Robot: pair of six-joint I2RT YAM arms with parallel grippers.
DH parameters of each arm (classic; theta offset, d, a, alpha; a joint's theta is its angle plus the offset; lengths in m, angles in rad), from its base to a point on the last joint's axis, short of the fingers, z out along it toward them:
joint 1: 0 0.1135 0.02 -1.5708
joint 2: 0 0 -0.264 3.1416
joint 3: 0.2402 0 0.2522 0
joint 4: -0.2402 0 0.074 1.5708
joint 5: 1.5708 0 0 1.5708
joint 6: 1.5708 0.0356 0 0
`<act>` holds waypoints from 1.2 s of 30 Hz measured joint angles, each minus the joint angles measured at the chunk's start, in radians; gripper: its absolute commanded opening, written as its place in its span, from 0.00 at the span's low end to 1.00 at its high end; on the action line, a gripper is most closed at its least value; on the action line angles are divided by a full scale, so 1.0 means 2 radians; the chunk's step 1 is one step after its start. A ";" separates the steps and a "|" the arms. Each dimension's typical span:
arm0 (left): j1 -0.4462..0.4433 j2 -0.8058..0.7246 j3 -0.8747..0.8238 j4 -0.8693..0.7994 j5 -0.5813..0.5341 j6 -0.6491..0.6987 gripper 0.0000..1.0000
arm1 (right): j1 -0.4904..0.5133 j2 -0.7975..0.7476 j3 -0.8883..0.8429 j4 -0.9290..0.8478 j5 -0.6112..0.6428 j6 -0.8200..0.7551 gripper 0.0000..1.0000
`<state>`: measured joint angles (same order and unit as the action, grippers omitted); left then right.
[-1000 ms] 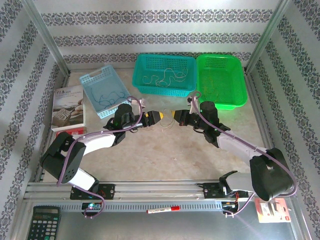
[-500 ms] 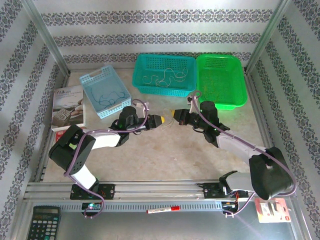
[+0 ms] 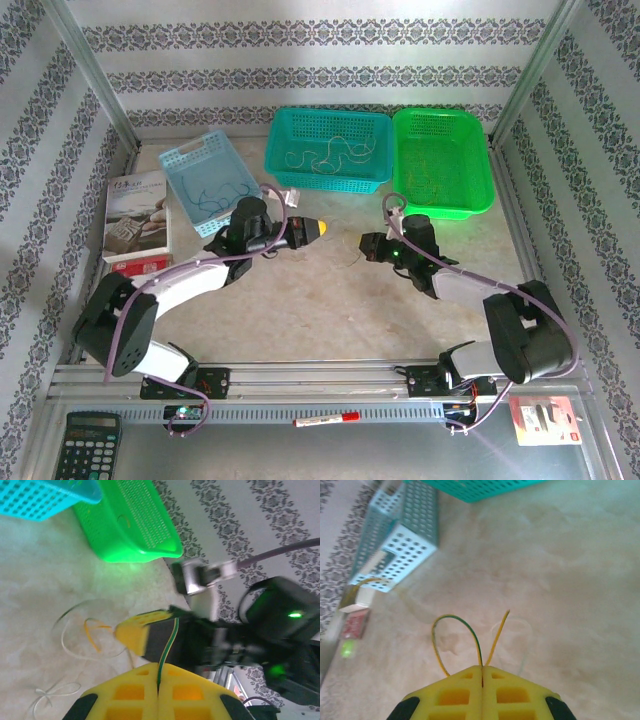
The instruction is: Untangle the cables
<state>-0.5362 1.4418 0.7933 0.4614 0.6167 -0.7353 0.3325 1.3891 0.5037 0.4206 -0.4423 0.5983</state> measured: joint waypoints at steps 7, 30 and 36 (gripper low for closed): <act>0.001 -0.018 0.014 -0.026 0.001 0.019 0.00 | -0.001 0.014 -0.009 0.005 0.002 0.002 0.31; 0.001 -0.026 0.014 0.016 0.004 0.027 0.00 | 0.019 -0.100 0.133 -0.055 -0.015 0.075 0.64; 0.001 -0.026 0.015 0.026 0.004 0.027 0.00 | 0.053 -0.061 0.171 -0.030 -0.015 0.116 0.64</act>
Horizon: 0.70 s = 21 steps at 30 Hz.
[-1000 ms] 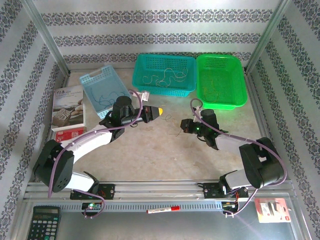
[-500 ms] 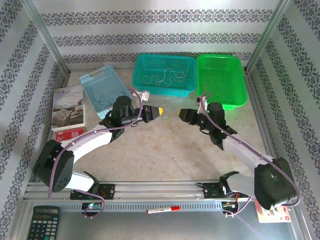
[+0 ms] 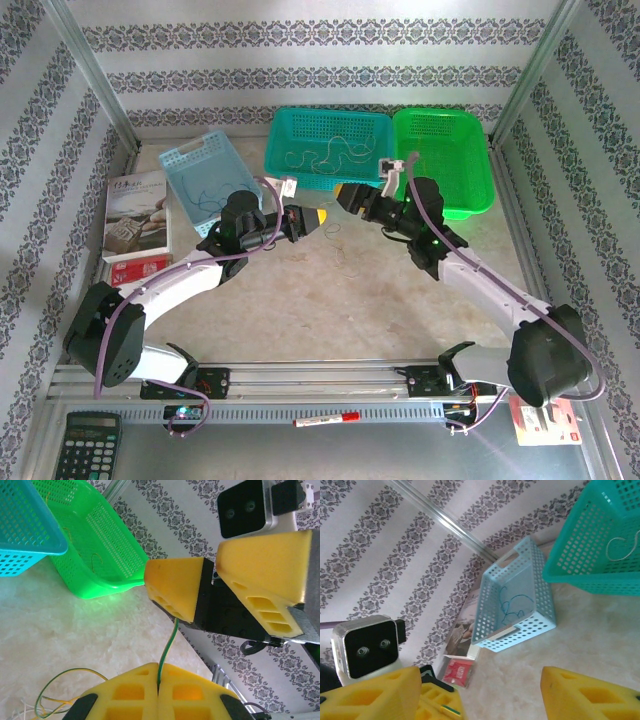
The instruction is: Untangle the cables
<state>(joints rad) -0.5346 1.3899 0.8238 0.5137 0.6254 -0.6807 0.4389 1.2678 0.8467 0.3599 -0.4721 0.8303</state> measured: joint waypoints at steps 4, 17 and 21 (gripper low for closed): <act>0.000 -0.001 0.002 0.002 0.000 0.000 0.00 | 0.014 0.018 0.007 0.013 0.002 0.019 0.60; 0.000 -0.003 0.009 0.009 0.000 0.000 0.00 | 0.041 0.038 0.011 0.051 0.007 0.060 0.00; 0.000 -0.003 0.009 0.009 0.000 0.000 0.00 | 0.042 0.038 0.014 0.057 0.006 0.064 0.00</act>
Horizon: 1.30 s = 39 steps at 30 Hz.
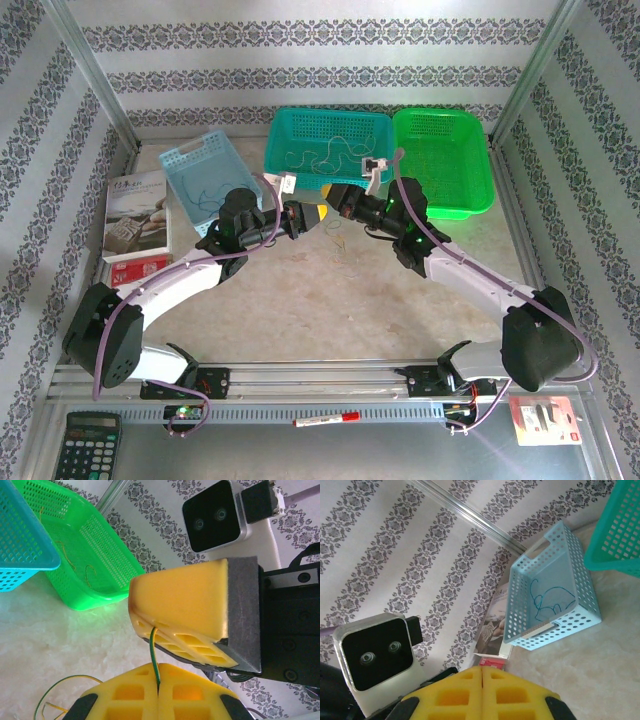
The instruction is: Untangle the cables
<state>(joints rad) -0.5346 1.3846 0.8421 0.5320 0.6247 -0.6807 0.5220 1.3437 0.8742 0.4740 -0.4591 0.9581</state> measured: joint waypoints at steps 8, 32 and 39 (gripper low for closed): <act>0.000 0.000 0.000 0.012 0.000 -0.001 0.57 | 0.000 0.000 0.045 -0.006 -0.010 0.001 0.00; 0.000 0.090 0.000 0.070 -0.014 0.000 0.54 | 0.006 -0.003 0.176 -0.024 -0.039 0.004 0.00; 0.000 0.103 -0.006 0.095 -0.015 -0.005 0.19 | 0.006 -0.003 0.178 -0.033 -0.039 0.004 0.00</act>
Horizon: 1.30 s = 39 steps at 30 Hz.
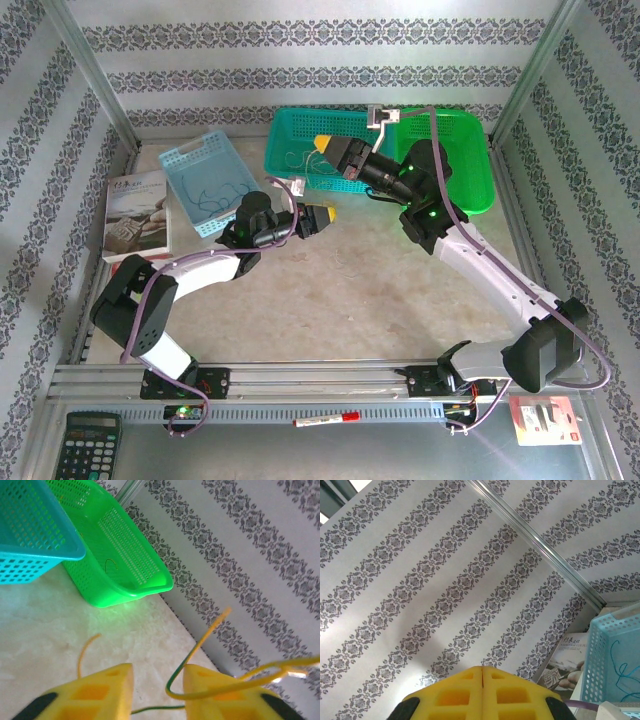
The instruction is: Untangle the cables
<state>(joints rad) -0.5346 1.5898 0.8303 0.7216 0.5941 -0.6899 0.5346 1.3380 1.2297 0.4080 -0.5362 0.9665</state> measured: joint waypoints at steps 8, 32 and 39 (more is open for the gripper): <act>0.000 0.017 -0.020 0.015 0.002 -0.009 0.00 | -0.012 0.000 0.001 -0.008 0.000 -0.002 0.00; 0.000 0.019 -0.093 0.021 0.000 0.006 0.44 | -0.122 -0.029 -0.025 -0.026 0.003 -0.004 0.00; -0.001 -0.004 -0.071 -0.033 0.004 0.042 0.67 | -0.122 -0.029 -0.035 -0.031 -0.002 -0.004 0.00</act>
<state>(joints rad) -0.5362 1.5826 0.6880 0.6556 0.6025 -0.6067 0.2905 1.2793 1.1595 0.3466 -0.5400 0.9581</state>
